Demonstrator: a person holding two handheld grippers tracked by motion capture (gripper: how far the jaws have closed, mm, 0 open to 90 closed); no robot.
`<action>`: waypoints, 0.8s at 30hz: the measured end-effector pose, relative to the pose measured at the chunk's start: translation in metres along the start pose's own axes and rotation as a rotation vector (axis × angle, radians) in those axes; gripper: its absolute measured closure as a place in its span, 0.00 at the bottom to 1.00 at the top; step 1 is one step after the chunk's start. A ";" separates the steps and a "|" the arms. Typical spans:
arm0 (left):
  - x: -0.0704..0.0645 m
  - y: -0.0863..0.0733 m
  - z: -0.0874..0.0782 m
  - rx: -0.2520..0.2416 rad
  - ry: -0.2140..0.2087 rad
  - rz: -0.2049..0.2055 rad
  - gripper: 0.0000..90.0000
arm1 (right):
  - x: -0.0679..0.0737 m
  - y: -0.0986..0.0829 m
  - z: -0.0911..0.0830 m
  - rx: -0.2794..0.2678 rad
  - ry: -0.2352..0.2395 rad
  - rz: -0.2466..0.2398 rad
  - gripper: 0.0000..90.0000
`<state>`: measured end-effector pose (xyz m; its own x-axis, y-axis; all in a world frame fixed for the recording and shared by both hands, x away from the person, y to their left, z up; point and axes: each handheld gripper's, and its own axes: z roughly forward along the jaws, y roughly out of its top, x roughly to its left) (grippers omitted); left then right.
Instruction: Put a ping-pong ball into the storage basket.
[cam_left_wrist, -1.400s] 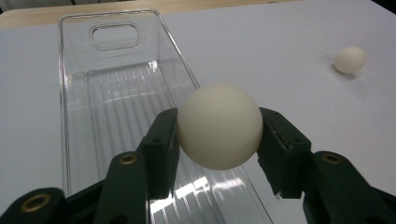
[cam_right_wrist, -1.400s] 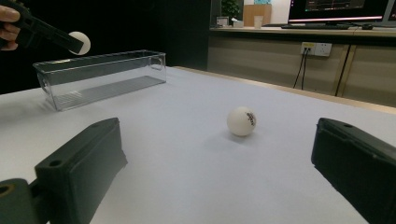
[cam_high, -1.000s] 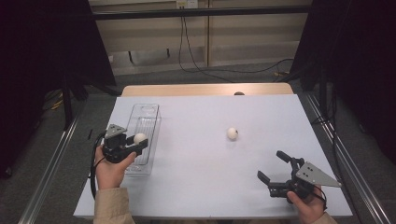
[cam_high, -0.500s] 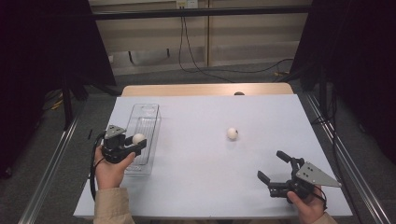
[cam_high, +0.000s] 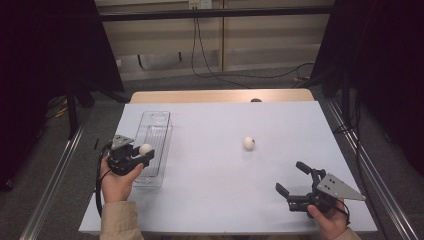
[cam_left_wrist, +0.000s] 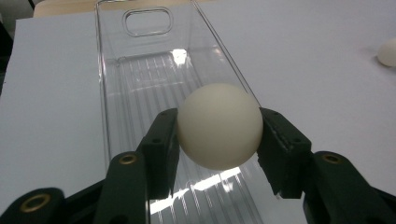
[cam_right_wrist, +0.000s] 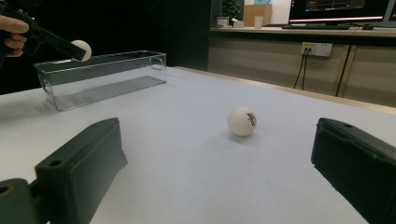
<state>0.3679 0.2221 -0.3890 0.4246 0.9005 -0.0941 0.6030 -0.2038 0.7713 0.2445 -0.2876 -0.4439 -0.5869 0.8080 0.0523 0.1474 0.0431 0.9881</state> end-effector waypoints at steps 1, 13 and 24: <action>0.000 0.000 0.000 0.001 0.003 0.002 0.56 | 0.000 0.000 0.000 0.000 0.000 0.000 0.02; 0.000 -0.002 0.003 0.011 0.016 0.012 0.55 | 0.000 0.000 0.000 0.002 -0.001 0.001 0.02; -0.004 0.002 0.000 -0.015 0.003 -0.002 0.46 | 0.000 0.000 0.000 0.000 0.000 0.005 0.02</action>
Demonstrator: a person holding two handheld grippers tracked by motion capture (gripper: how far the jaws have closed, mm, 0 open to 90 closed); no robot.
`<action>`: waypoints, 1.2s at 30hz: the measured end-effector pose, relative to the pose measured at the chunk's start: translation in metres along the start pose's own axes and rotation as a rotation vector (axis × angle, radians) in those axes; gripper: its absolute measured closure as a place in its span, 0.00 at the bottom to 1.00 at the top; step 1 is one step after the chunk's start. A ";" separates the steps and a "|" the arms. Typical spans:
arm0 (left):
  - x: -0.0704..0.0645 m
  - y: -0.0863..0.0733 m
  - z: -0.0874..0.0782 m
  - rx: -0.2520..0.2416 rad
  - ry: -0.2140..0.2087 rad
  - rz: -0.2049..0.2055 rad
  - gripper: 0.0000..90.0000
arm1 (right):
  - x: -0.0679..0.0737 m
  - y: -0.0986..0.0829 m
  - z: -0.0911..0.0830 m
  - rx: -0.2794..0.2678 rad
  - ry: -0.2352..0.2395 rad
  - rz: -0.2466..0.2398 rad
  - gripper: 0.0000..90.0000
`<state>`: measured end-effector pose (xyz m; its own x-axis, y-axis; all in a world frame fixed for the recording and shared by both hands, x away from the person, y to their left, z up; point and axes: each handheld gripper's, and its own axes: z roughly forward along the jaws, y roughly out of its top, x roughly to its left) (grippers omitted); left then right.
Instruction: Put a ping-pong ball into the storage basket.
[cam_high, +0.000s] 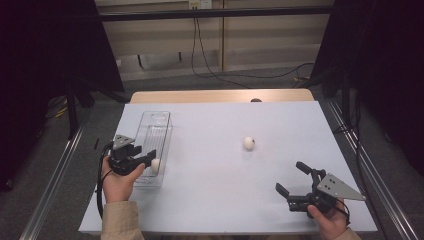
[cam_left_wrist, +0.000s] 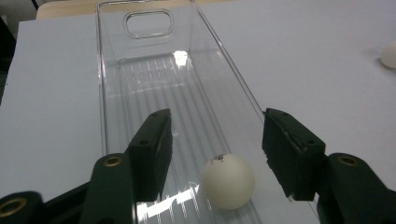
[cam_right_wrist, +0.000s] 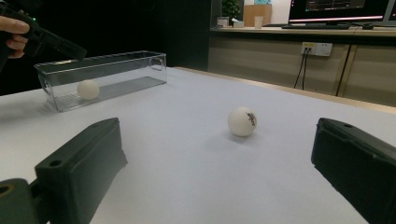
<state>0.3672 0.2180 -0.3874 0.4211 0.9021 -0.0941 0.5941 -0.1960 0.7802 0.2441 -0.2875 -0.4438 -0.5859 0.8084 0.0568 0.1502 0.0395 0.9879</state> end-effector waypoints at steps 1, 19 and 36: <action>-0.001 0.001 -0.001 -0.006 -0.005 -0.002 0.46 | 0.000 0.000 0.000 -0.001 0.000 -0.001 0.02; -0.030 0.012 0.003 -0.027 -0.103 0.028 0.34 | -0.001 0.000 0.000 0.002 -0.005 0.005 0.02; -0.062 0.018 0.017 -0.022 -0.168 0.069 0.21 | -0.001 0.002 0.000 0.012 -0.003 0.009 0.02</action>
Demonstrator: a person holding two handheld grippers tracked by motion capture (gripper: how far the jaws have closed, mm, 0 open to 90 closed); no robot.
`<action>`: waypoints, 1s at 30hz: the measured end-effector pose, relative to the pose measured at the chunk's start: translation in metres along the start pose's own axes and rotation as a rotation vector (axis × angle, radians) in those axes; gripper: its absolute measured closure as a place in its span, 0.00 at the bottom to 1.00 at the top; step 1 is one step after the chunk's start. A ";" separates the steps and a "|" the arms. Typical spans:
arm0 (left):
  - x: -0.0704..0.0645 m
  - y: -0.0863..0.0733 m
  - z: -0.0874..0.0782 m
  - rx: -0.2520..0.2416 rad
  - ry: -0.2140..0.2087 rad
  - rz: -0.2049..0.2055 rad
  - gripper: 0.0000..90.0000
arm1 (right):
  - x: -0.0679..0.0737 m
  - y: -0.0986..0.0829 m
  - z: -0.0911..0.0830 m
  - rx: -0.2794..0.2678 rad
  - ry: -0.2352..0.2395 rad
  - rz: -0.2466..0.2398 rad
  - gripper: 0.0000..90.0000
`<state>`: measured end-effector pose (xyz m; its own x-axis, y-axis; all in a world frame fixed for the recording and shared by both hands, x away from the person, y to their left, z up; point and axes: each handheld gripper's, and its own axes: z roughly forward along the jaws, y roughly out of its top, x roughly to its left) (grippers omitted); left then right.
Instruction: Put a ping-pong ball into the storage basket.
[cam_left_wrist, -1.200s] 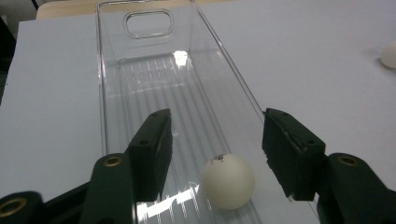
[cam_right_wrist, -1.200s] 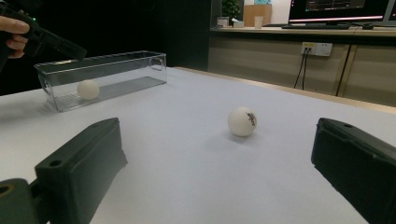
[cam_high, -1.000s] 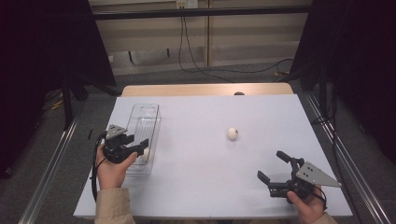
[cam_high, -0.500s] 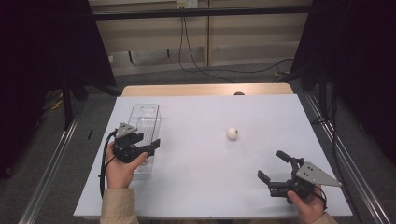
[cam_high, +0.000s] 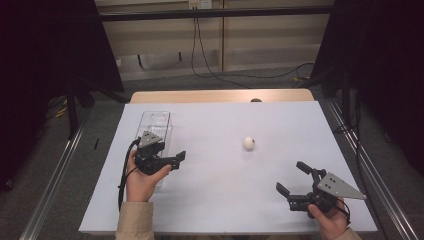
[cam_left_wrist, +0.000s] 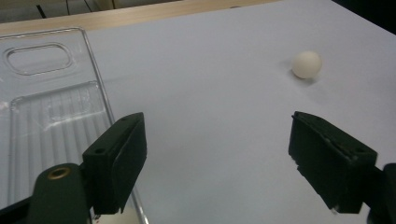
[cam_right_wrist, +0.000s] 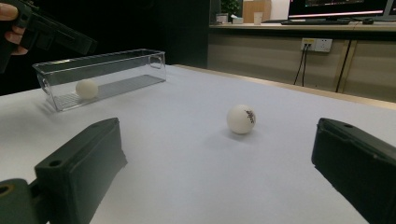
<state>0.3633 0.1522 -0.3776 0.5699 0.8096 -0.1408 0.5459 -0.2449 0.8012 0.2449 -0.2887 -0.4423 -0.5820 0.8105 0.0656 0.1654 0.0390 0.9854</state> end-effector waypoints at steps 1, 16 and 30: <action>-0.002 0.000 0.001 0.001 0.000 0.001 0.20 | 0.000 0.000 0.000 0.001 0.001 0.002 0.02; -0.021 0.002 0.019 0.012 -0.034 0.050 0.15 | 0.000 0.000 0.001 0.010 0.000 0.005 0.02; -0.039 0.002 0.035 0.014 -0.061 0.072 0.13 | 0.000 -0.001 0.002 0.022 -0.006 0.005 0.02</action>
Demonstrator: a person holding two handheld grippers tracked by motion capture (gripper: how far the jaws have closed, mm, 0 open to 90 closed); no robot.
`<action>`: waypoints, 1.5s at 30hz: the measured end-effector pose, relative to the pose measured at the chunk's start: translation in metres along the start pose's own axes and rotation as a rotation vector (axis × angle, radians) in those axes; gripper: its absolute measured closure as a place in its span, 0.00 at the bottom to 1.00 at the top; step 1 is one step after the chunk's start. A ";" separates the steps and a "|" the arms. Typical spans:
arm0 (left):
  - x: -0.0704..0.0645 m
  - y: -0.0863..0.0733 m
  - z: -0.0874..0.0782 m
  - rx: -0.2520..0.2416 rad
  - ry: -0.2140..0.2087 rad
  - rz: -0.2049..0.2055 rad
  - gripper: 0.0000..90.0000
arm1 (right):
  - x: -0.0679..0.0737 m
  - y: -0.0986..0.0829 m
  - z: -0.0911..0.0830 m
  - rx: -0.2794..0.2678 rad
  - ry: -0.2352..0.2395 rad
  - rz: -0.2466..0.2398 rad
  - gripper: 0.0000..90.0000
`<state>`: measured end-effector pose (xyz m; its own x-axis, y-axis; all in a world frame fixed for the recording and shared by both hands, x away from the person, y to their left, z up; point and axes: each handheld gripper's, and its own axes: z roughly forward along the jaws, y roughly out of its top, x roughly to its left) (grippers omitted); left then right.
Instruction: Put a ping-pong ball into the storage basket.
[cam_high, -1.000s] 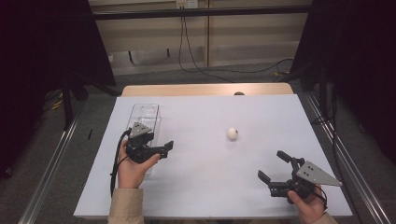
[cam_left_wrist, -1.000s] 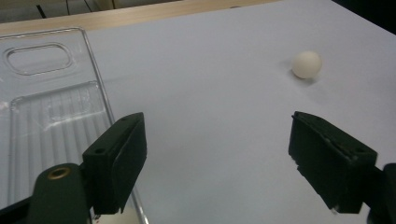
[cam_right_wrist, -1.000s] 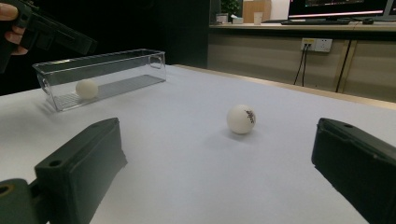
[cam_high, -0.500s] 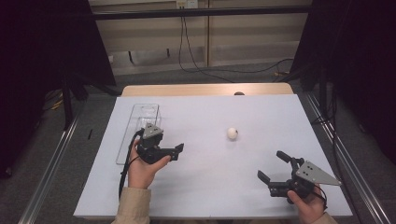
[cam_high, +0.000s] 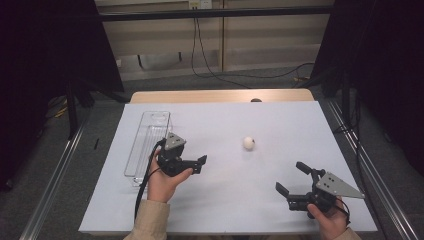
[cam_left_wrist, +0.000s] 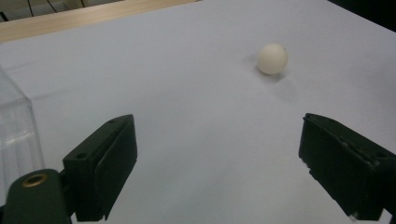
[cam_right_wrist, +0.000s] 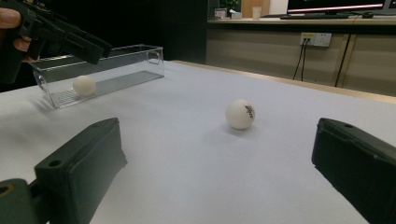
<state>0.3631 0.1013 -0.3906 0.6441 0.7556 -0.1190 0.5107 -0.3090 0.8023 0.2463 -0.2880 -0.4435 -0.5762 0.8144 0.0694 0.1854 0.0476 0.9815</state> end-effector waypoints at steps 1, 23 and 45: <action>-0.001 0.000 0.001 0.002 0.000 0.003 0.13 | 0.000 0.000 0.000 -0.001 0.001 0.000 0.02; -0.019 -0.001 0.020 0.018 -0.032 0.038 0.11 | 0.001 0.001 0.002 -0.002 0.003 0.003 0.02; -0.033 -0.003 0.038 0.033 -0.040 0.053 0.11 | 0.002 0.002 0.003 0.005 0.004 0.000 0.02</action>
<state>0.3623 0.0550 -0.4111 0.6924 0.7144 -0.1005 0.4932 -0.3670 0.7887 0.2475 -0.2844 -0.4422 -0.5791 0.8122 0.0702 0.1897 0.0505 0.9805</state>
